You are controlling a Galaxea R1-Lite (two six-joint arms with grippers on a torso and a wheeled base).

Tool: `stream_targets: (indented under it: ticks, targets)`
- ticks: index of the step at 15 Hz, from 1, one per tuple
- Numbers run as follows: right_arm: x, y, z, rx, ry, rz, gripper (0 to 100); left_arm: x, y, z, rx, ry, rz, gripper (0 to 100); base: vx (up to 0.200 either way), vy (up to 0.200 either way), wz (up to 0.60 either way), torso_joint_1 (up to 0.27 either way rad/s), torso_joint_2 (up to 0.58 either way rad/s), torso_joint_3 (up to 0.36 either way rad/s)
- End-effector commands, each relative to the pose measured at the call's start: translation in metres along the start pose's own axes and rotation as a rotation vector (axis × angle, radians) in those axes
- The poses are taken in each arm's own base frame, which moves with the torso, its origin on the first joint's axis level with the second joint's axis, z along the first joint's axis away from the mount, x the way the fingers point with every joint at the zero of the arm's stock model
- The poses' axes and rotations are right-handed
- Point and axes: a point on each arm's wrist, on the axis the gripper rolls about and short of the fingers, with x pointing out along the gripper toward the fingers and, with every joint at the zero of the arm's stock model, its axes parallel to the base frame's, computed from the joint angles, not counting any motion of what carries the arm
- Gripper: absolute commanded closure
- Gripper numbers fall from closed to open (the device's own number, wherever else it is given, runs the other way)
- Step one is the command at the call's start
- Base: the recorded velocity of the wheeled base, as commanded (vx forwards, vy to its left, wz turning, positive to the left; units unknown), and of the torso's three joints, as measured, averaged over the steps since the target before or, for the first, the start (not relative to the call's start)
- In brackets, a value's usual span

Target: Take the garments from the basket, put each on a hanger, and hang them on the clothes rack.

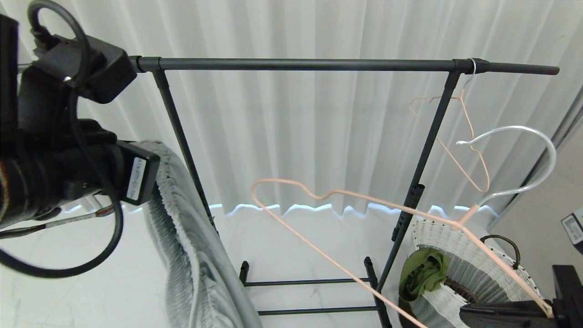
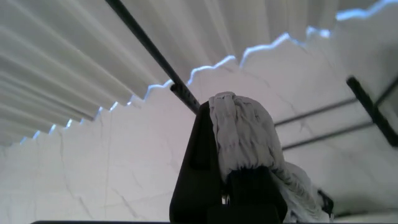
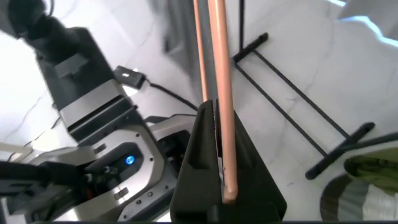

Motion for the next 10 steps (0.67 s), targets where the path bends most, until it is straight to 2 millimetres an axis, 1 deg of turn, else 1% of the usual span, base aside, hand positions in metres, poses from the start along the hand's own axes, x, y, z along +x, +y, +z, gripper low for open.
stream_targets:
  ticks: [1, 3, 6, 10]
  targets:
    - [0.003, 0.006, 0.0, -0.02, 0.016, 0.043, 100, 0.035, -0.019, 0.011, -0.041, 0.048, 0.038, 100, 0.0, 0.0, 0.0, 0.0, 0.0, 0.0]
    - [0.005, 0.01, 0.0, -0.031, 0.022, 0.065, 100, 0.045, -0.025, 0.019, -0.11, 0.049, 0.051, 100, 0.0, 0.0, 0.0, 0.0, 0.0, 0.0]
    - [0.012, 0.01, 0.001, -0.03, 0.042, 0.062, 100, 0.049, -0.025, 0.025, -0.132, 0.039, 0.054, 100, 0.0, 0.0, 0.0, 0.0, 0.0, 0.0]
    - [0.039, 0.009, 0.007, -0.001, 0.058, 0.051, 100, 0.045, -0.027, 0.032, -0.165, 0.011, 0.042, 100, 0.0, 0.0, 0.0, 0.0, 0.0, 0.0]
